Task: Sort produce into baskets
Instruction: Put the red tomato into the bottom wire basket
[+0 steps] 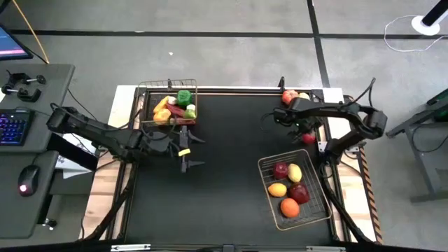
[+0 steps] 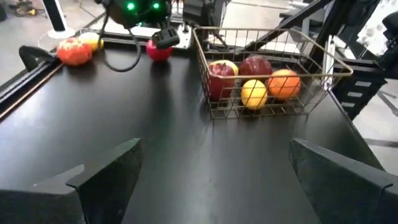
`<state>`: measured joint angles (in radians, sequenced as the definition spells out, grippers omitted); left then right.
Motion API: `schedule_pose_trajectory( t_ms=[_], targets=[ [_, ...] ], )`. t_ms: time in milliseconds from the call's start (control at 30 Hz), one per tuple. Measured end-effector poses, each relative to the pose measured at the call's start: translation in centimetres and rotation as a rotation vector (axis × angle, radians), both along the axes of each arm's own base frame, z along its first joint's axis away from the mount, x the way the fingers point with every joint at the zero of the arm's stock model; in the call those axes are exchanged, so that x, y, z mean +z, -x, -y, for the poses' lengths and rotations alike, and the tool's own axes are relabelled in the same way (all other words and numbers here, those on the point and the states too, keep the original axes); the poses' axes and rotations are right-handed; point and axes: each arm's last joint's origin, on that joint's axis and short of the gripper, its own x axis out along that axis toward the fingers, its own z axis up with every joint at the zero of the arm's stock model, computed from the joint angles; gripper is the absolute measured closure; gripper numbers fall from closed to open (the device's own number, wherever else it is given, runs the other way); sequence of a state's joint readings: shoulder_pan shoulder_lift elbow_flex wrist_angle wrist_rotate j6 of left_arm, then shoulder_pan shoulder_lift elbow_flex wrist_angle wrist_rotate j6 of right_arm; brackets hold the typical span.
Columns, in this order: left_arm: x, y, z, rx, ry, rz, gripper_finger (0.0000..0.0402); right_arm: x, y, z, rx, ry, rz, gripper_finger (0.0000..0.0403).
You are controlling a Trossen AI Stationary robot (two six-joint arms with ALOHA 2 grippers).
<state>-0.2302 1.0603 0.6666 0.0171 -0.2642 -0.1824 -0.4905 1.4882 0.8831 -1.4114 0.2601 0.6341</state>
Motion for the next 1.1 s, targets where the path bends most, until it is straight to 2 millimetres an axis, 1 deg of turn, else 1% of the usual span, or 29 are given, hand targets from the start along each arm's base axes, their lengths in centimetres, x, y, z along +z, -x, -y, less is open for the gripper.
schedule_pose_trajectory(
  t_ms=[167, 300, 467, 600, 733, 933, 1100],
  targets=[
    [0.0, 0.0, 0.0, 0.006, 0.017, 0.006, 0.0009, -1.0, 1.7, -0.9, -0.026, 0.024, 0.073, 0.0029],
    [0.4, -0.1, 0.0, 0.006, 0.025, 0.041, 0.0009, -1.3, 2.2, -1.1, -0.031, 0.078, 0.173, 0.0029],
    [0.8, -0.3, 0.1, 0.000, 0.018, 0.082, 0.0009, -2.3, 3.1, -1.3, -0.044, 0.086, 0.156, 0.0029],
    [0.8, -0.3, 0.1, -0.003, 0.008, 0.083, 0.0009, -2.8, 2.8, -0.8, -0.073, 0.127, 0.217, 0.0029],
    [0.8, -0.3, 0.0, -0.010, -0.014, 0.083, 0.0009, -2.6, 2.2, -0.2, -0.066, 0.153, 0.277, 0.0029],
    [0.8, -0.3, 0.0, -0.013, -0.023, 0.082, 0.0009, -2.5, 2.3, 0.2, -0.123, 0.175, 0.286, 0.0029],
    [0.8, -0.3, 0.0, -0.010, -0.016, 0.082, 0.0009, -2.5, 2.3, 0.1, -0.142, 0.159, 0.298, 0.0029]
  ],
)
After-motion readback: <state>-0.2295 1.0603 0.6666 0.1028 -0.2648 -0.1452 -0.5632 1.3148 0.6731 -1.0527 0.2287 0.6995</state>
